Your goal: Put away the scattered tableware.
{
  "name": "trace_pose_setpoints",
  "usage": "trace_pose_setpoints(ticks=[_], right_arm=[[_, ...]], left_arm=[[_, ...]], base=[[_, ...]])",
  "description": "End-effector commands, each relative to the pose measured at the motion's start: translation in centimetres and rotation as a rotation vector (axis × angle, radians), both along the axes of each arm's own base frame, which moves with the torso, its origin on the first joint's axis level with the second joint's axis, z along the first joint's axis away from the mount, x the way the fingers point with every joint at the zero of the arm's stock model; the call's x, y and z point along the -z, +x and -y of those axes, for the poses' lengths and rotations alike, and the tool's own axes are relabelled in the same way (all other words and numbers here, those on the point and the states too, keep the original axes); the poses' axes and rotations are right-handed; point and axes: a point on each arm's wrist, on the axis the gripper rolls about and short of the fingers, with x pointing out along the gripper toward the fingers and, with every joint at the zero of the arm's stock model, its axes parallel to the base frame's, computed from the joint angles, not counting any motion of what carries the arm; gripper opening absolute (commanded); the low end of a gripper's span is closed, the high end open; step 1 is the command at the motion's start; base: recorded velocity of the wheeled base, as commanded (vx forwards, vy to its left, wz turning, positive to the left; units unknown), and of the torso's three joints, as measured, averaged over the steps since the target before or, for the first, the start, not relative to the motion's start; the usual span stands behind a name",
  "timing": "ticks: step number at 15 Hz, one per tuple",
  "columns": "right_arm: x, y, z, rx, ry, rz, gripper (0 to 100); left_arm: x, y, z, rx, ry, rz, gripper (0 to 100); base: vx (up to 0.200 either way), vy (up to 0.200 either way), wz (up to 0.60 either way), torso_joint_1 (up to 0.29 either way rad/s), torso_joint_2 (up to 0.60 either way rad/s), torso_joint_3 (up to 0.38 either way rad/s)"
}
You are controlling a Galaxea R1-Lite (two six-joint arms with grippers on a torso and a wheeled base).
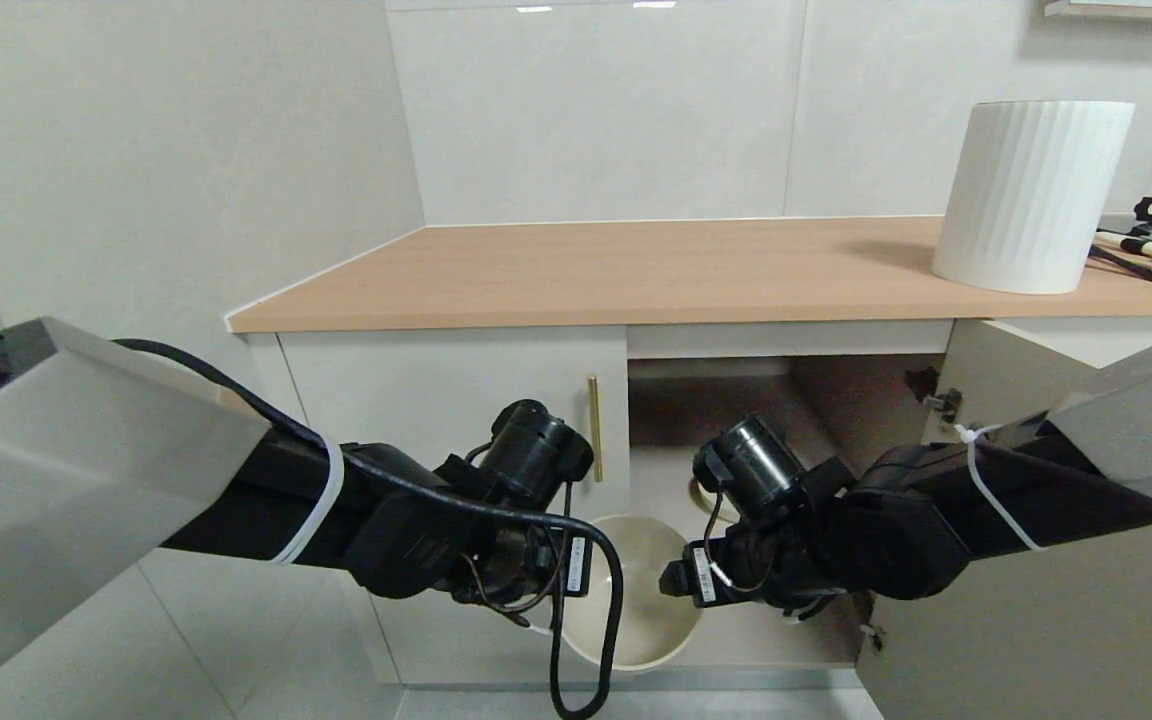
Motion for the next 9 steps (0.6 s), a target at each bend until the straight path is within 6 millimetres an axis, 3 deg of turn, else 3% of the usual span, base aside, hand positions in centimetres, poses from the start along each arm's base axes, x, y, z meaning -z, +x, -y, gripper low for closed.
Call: trace_pose_setpoints(ticks=[1, 9], right_arm=[[0.20, 0.08, -0.05, 0.001, -0.003, -0.004, 0], [0.19, -0.04, -0.02, 0.000, -0.007, -0.003, 0]], left_arm=[[0.03, 0.01, 0.00, -0.001, 0.001, 0.000, 0], [0.09, 0.02, 0.01, 0.000, 0.001, -0.002, 0]], base=[[0.000, 0.000, 0.00, 0.000, 0.00, 0.000], [0.000, 0.000, 0.00, 0.000, 0.00, 0.000]])
